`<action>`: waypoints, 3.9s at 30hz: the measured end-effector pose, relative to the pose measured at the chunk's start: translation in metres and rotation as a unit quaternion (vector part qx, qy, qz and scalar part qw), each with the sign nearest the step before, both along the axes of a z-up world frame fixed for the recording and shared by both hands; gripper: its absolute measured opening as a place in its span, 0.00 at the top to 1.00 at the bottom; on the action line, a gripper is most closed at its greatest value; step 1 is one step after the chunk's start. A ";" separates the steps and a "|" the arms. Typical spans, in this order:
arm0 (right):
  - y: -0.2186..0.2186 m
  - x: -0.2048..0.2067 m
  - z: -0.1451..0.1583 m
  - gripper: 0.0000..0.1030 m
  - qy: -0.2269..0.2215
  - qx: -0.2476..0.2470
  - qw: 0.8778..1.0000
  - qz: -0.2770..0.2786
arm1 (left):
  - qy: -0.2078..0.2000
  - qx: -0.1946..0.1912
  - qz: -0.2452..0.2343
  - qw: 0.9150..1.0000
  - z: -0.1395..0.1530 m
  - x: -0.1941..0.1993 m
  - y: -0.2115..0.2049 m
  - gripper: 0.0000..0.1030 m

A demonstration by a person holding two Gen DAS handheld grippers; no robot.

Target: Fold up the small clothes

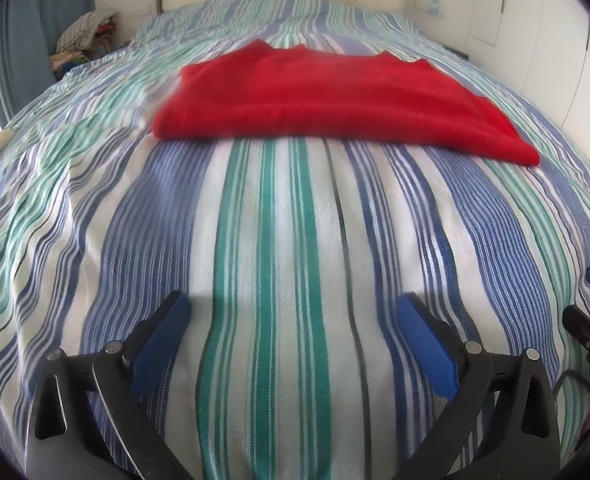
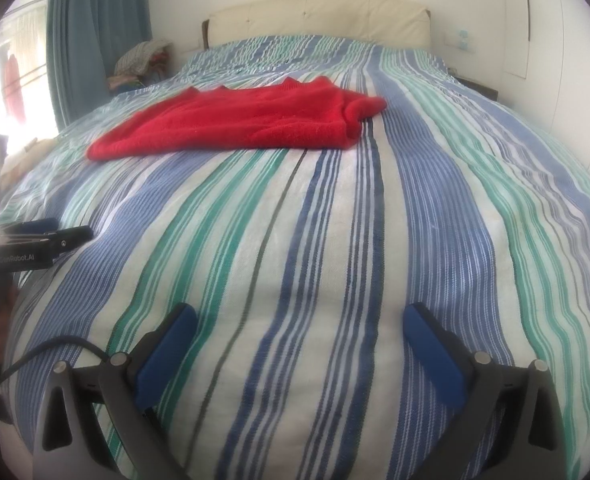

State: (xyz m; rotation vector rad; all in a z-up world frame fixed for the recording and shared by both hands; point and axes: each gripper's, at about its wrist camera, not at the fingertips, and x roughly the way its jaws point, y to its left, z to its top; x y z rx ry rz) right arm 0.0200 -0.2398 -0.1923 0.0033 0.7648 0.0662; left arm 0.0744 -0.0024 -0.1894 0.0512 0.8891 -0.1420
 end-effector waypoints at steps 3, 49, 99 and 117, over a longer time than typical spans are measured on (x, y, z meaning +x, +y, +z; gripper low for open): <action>0.000 0.000 0.000 0.01 0.000 0.000 1.000 0.000 | 0.000 0.000 0.000 1.000 0.000 0.000 0.000 0.01; 0.001 0.000 0.001 0.01 -0.004 -0.005 1.000 -0.002 | -0.014 0.021 0.008 1.000 -0.001 0.000 0.001 0.01; 0.004 0.280 0.110 0.91 0.107 0.231 0.967 0.004 | 0.000 -0.109 0.179 0.978 0.045 0.048 0.161 0.02; 0.199 0.329 0.055 0.44 0.215 0.393 0.881 0.156 | 0.006 -0.150 0.250 0.957 0.039 0.037 0.215 0.02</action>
